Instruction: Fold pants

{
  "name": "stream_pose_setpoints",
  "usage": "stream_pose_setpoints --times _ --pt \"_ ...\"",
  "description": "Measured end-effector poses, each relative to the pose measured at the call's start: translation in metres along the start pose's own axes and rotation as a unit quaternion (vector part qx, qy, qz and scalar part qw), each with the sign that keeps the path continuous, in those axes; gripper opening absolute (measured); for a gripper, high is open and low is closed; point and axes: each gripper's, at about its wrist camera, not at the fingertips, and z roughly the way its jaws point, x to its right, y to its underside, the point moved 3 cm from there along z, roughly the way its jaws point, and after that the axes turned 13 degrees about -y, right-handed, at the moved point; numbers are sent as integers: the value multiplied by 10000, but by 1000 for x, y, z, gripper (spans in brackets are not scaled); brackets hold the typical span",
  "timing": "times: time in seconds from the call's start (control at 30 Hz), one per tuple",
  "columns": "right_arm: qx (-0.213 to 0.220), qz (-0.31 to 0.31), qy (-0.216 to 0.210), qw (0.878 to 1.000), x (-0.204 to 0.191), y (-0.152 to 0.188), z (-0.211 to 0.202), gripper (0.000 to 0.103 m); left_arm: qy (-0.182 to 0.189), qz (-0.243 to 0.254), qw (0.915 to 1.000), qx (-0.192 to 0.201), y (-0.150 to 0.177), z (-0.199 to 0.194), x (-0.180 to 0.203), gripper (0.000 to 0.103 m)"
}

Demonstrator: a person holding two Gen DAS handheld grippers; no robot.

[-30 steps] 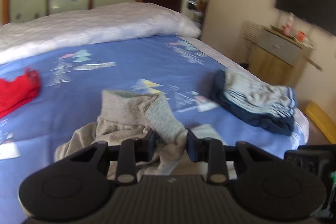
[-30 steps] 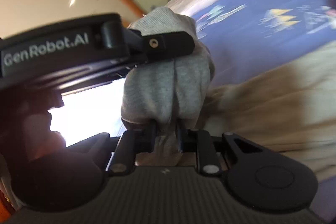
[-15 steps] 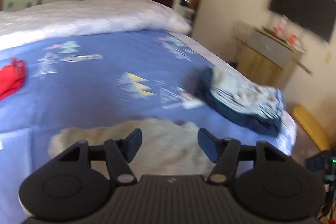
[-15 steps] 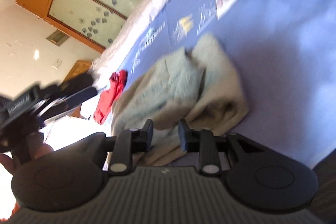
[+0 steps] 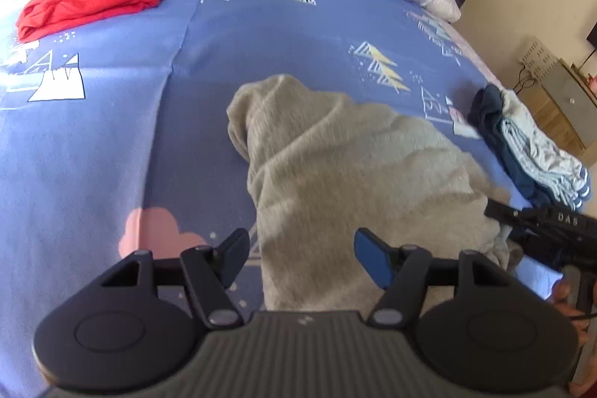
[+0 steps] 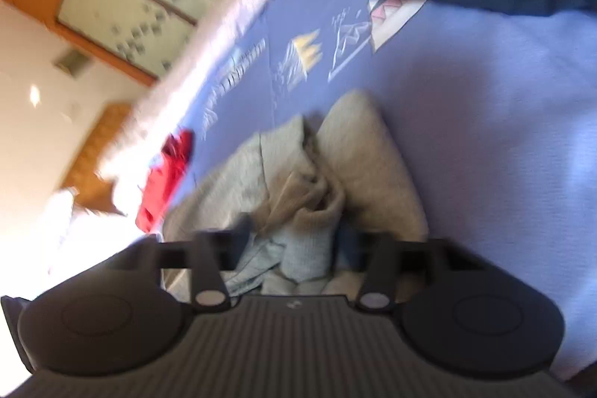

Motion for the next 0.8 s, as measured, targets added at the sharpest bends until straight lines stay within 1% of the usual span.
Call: stream_pose_setpoints --times 0.03,0.13,0.2,0.23,0.27,0.3,0.33,0.37,0.4,0.43,0.47,0.5,0.6,0.67,0.73,0.8 --pt "60 -251 129 9996 -9 -1 -1 20 9 21 10000 7 0 0 2 64" --pt "639 -958 13 9933 -40 -3 -26 18 56 135 9997 189 -1 -5 6 64" --pt "1104 -1527 173 9819 -54 3 -49 18 -3 252 9993 286 -1 -5 11 66" --pt "1316 -1687 331 9763 -54 8 -56 19 -22 295 9991 292 -1 -4 12 67" --pt "1445 -1666 483 9742 -48 13 -62 19 -38 339 9991 245 -1 1 16 68" --pt "1488 -1481 625 9757 -35 17 -65 19 -58 371 9992 160 1 5 19 68" --pt "1414 -1197 828 9792 -16 21 -61 20 -101 415 9991 47 3 11 22 68" --pt "1186 -938 1045 9830 2 25 -52 26 -180 488 9986 -62 5 17 25 68" --pt "953 -762 1153 9858 16 31 -46 31 -312 590 9976 -166 8 23 29 68" --pt "977 -683 1073 9871 23 34 -48 31 -480 712 9959 -281 11 29 32 70" --pt "1092 -620 1014 9869 25 33 -53 40 -553 761 9950 -346 13 33 33 72" --pt "1137 -577 1025 9865 24 30 -57 46 -549 745 9952 -331 13 32 32 72" --pt "1473 -640 1009 9819 17 19 -73 46 -462 684 9961 -312 10 24 28 72" --pt "1630 -659 999 9793 13 16 -85 46 -440 632 9968 -219 9 16 23 73" --pt "1769 -657 1005 9769 7 16 -93 46 -473 637 9968 -78 8 8 22 73" --pt "1826 -761 1006 9751 -4 21 -91 46 -581 685 9959 84 5 1 21 75"
